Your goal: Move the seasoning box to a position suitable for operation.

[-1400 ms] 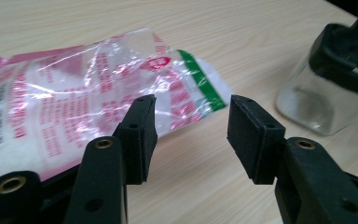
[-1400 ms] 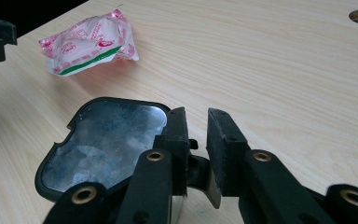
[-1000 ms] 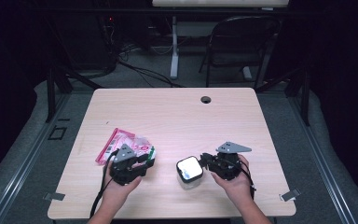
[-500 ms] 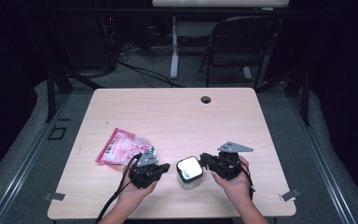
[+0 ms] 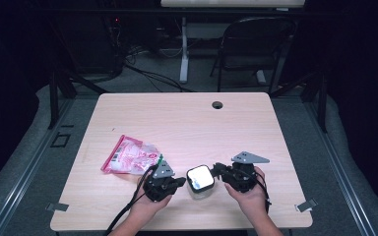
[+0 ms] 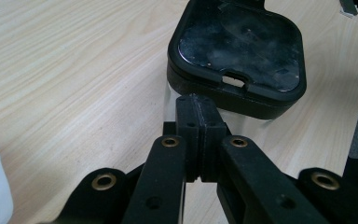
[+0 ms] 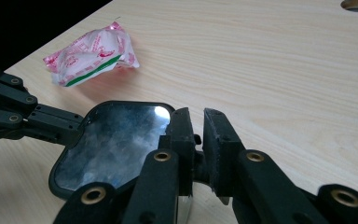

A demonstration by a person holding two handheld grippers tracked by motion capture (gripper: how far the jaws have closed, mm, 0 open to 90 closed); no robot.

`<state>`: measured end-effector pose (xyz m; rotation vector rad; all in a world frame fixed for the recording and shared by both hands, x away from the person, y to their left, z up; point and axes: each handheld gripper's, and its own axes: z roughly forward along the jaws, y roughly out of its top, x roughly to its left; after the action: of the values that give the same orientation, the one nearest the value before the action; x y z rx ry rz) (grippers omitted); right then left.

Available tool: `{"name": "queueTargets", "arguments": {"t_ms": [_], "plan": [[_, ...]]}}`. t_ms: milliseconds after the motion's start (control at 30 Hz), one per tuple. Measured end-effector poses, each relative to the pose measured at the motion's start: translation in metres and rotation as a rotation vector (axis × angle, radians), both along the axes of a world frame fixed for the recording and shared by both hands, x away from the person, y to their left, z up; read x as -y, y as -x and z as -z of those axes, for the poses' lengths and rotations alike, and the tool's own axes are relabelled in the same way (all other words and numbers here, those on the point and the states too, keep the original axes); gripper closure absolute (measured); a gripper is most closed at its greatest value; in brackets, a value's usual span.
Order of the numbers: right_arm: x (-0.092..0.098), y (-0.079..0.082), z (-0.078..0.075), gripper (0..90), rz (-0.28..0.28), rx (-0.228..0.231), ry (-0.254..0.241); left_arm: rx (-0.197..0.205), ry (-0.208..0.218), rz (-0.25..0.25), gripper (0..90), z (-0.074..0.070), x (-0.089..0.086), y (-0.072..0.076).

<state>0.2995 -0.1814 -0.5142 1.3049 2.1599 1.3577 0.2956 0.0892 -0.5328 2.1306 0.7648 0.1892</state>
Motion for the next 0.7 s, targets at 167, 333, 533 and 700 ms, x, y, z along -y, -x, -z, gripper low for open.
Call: {"name": "queueTargets", "arguments": {"t_ms": [167,333,533,700], "plan": [[-0.0001,0.0004,0.0012,85.4,-0.008,-0.01,-0.012,-0.001,0.004,0.01,90.0,-0.0003,0.0007,-0.0002],[-0.0009,0.0007,0.002,87.2,-0.006,-0.006,-0.025,-0.002,0.005,0.006,90.0,-0.0008,0.0015,0.0],[0.0001,0.001,0.0025,87.2,-0.009,-0.007,-0.025,0.002,0.015,0.009,90.0,-0.0032,0.0009,0.0],[0.0014,0.0014,0.0036,87.2,-0.004,-0.004,-0.031,0.0,0.025,0.014,90.0,-0.007,0.0019,-0.0005]]}}
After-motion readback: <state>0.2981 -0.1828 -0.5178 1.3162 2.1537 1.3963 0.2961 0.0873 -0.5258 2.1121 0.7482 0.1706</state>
